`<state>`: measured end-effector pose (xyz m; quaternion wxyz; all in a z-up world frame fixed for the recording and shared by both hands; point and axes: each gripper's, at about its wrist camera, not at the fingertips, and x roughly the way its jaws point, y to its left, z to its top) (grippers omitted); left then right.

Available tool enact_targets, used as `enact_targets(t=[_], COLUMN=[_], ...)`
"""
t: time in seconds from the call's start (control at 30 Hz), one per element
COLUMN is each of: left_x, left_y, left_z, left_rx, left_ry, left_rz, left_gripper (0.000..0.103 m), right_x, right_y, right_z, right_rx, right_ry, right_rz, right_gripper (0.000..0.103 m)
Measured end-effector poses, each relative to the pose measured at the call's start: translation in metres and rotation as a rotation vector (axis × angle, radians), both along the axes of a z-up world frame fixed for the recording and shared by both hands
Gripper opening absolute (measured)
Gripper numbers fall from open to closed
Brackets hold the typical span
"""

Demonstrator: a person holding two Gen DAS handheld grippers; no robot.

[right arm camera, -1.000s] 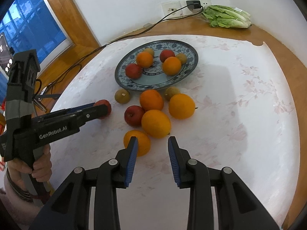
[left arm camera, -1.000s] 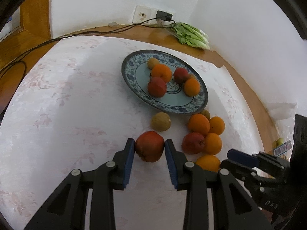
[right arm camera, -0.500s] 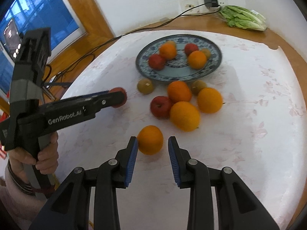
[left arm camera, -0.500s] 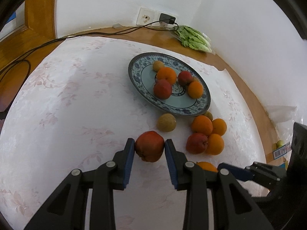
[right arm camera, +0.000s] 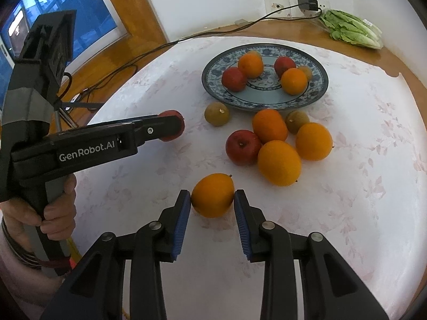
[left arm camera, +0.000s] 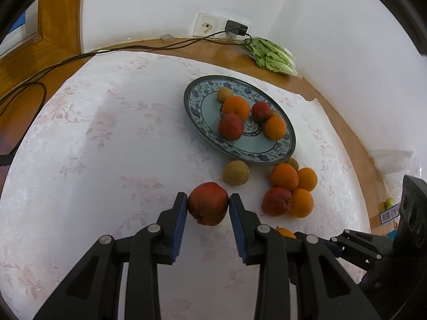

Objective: Organize fruits
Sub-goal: 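Carry the red apple and the orange over the plate with both grippers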

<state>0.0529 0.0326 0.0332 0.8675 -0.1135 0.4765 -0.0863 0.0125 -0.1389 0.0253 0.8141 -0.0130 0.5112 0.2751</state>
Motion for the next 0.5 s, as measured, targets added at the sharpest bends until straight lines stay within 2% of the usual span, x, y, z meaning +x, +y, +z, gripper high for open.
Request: enact_targets(t=[0.4,0.5], left_x=[0.005,0.006], left_y=[-0.004,-0.005], left_z=[0.008,0.011], left_rx=[0.013,0.015], left_ry=[-0.014,-0.022], left_rz=[-0.003,-0.006], left_gripper=[0.034,0.034], right_x=[-0.001,-0.002], right_y=[0.003,0.001], right_z=[0.000,0.000], right_rx=[-0.010,0.014], right_ry=[-0.008,0.009], right_rz=[0.032,0.039], right_gripper=[0.034,0.034])
